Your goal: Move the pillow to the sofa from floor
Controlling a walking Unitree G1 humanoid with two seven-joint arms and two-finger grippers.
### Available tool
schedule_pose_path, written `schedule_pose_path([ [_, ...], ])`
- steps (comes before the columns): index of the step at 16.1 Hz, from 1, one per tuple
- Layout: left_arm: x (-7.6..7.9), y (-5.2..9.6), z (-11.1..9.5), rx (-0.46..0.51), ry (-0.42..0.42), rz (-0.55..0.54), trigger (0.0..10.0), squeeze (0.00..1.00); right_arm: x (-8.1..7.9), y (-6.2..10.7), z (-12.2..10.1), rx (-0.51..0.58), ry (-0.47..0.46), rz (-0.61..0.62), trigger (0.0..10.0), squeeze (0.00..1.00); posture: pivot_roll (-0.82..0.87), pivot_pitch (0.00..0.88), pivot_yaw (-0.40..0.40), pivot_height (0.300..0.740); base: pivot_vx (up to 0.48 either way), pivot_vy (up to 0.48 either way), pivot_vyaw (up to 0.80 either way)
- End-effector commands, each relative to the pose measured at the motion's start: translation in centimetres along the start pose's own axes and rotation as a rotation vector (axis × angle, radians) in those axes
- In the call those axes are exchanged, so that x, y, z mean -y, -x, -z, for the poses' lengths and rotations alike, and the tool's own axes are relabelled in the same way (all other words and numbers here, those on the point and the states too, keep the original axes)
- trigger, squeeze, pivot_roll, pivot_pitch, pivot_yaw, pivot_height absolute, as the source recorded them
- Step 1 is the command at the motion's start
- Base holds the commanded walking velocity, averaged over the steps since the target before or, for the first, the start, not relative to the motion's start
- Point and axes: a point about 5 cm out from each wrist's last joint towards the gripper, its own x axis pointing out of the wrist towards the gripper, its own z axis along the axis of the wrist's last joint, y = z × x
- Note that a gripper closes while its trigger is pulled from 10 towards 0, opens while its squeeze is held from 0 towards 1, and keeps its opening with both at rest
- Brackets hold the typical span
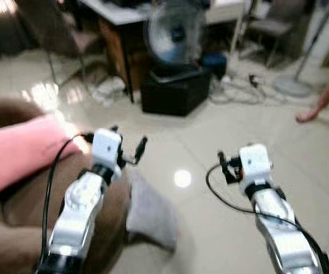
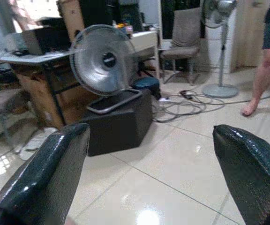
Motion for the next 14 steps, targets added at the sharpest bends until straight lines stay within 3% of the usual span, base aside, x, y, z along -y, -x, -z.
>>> schedule_pose_path([
  [1,-0.44,-0.07,-0.12,0.001,-0.006,-0.011,10.0,0.0,-0.27,-0.09,-0.43,0.015,-0.002,-0.011,10.0,0.0,-0.05,0.0,0.031,0.74,0.289,0.0,0.0],
  [4,-0.41,-0.08,-0.19,0.004,-0.005,-0.009,10.0,0.0,-0.24,-0.13,-0.47,0.018,-0.003,-0.009,10.0,0.0,-0.05,0.0,0.032,0.74,0.282,0.0,0.0],
  [7,-0.37,0.02,-0.09,-0.001,-0.004,-0.008,10.0,0.0,-0.29,-0.06,-0.33,0.008,-0.012,-0.011,10.0,0.0,-0.05,0.0,0.032,0.73,0.0,0.0,0.0],
  [14,-0.41,0.01,0.23,-0.023,-0.017,0.003,10.0,0.0,-0.33,-0.03,-0.38,0.011,-0.027,-0.007,10.0,0.0,-0.05,0.0,0.036,0.655,0.0,0.0,0.0],
])
